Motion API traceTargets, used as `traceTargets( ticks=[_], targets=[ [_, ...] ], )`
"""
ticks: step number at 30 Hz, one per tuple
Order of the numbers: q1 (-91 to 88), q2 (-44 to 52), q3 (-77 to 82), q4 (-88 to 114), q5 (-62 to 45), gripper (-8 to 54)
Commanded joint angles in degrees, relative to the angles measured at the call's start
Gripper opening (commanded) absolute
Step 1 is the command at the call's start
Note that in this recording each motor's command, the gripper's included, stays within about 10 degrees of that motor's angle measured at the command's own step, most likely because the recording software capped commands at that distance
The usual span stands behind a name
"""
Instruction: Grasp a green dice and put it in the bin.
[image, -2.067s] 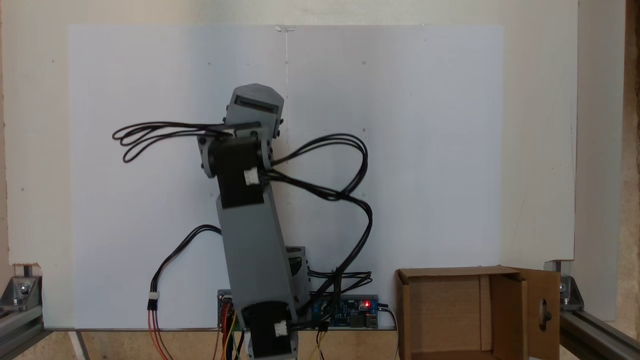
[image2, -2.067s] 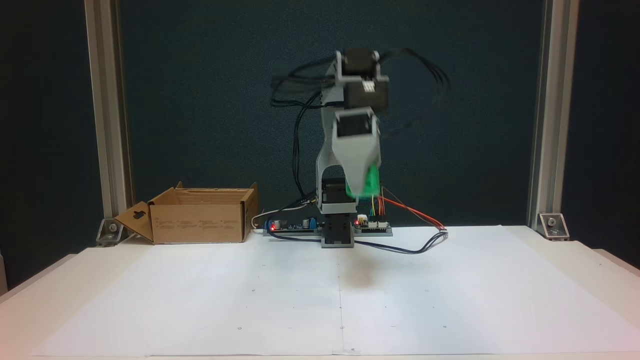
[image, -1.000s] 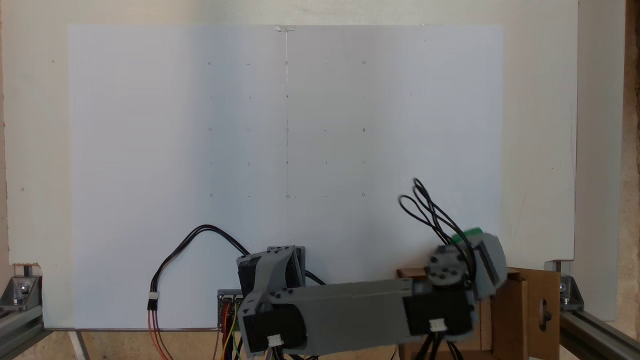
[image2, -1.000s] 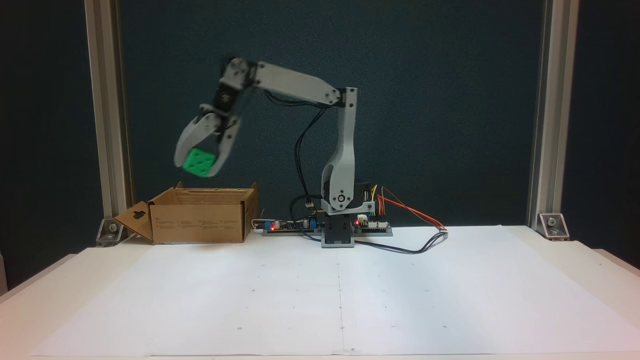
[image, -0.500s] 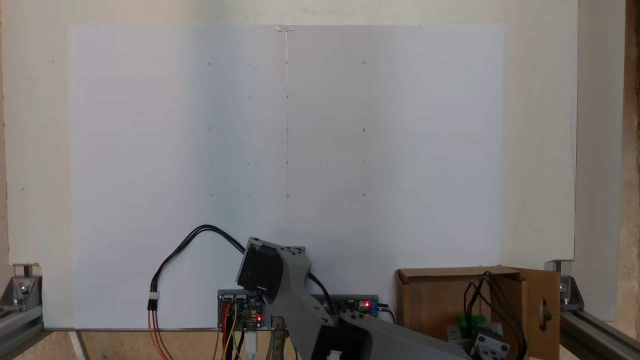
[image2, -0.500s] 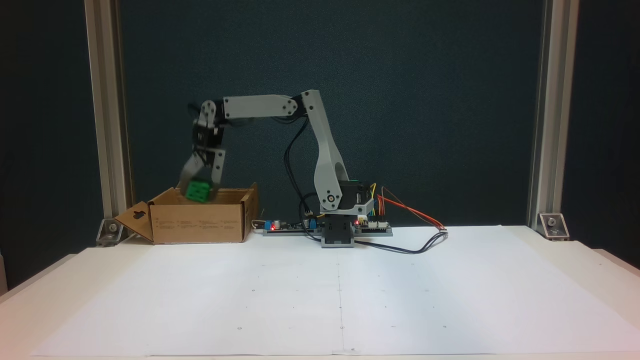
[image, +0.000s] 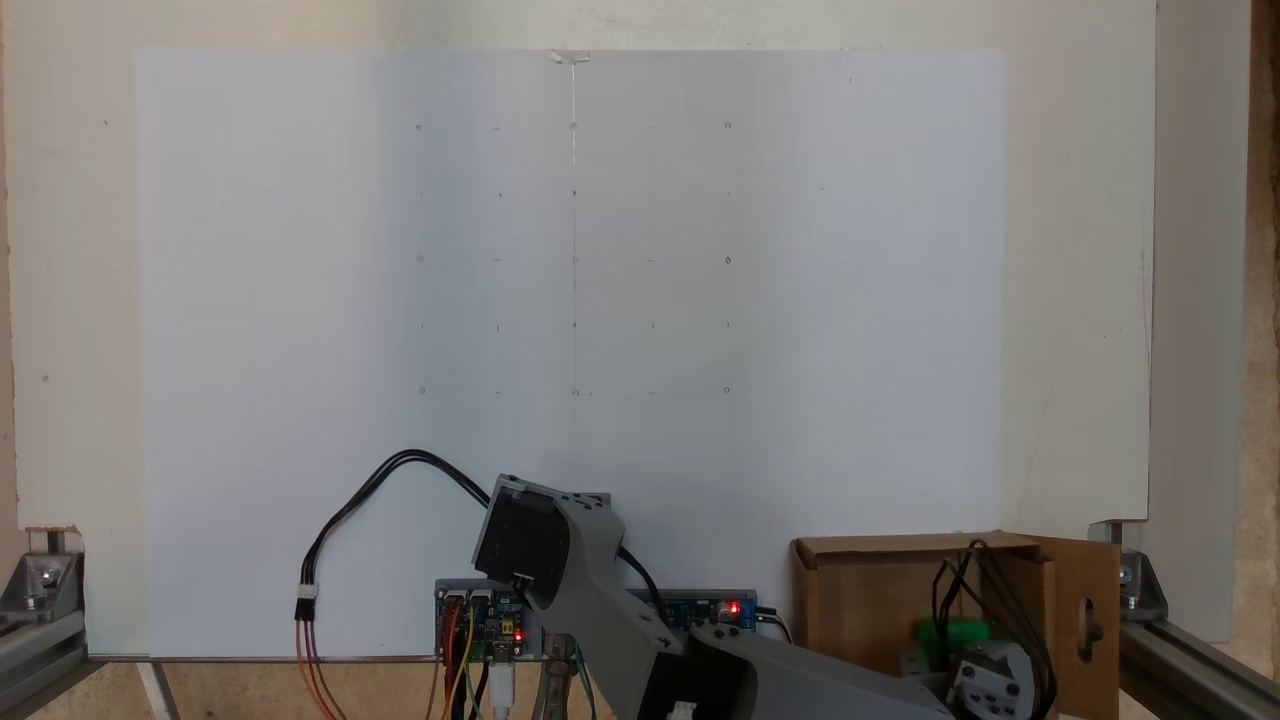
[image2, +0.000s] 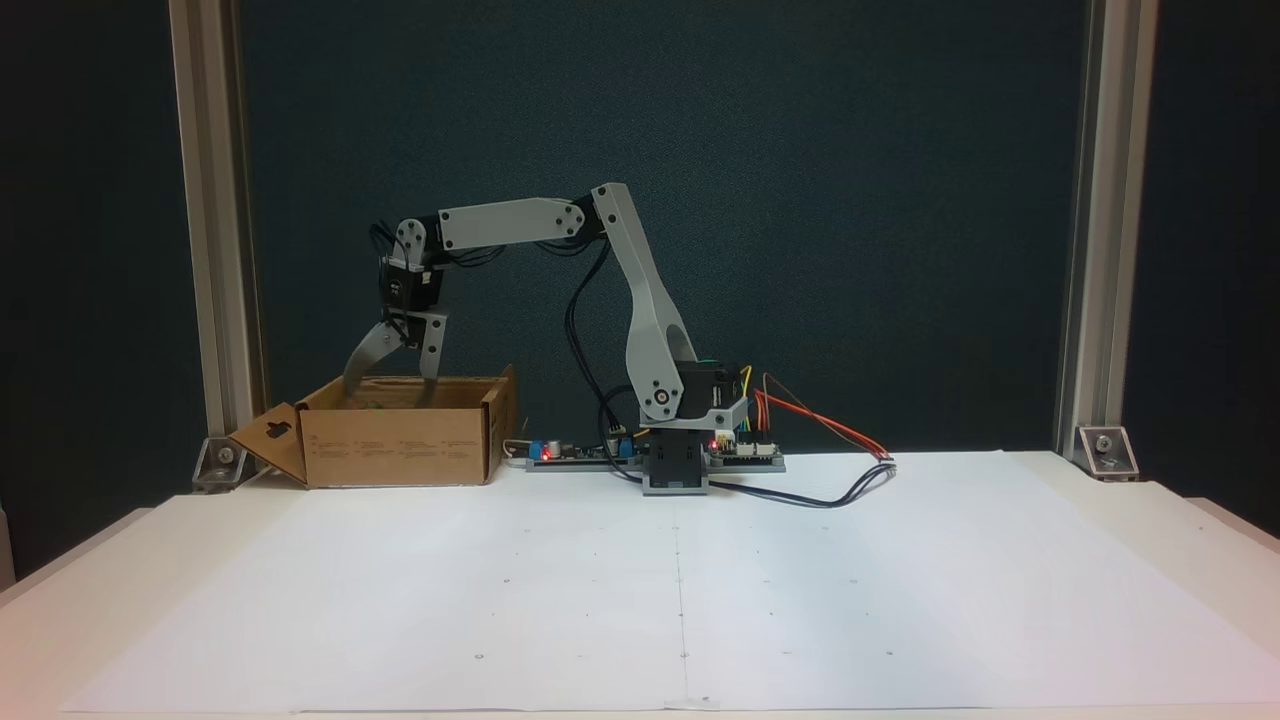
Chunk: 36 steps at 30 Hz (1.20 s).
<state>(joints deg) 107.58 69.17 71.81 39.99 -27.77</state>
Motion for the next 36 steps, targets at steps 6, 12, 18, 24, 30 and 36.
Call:
traceTargets(
  ticks=[6,12,18,24,30,36],
  targets=[
    [-6.86,10.02,-6.86,-12.39,15.71,38.4],
    [-23.64,20.74,-8.53,-12.39,28.21,38.6],
    [-47.62,25.14,-8.53,-12.3,28.12,44.2],
    [-71.1,27.77,-6.86,-12.22,28.12,44.4],
    [-92.02,34.63,5.89,-12.39,28.04,44.4],
    [-103.18,44.38,23.64,-17.4,28.04,44.4]
  ],
)
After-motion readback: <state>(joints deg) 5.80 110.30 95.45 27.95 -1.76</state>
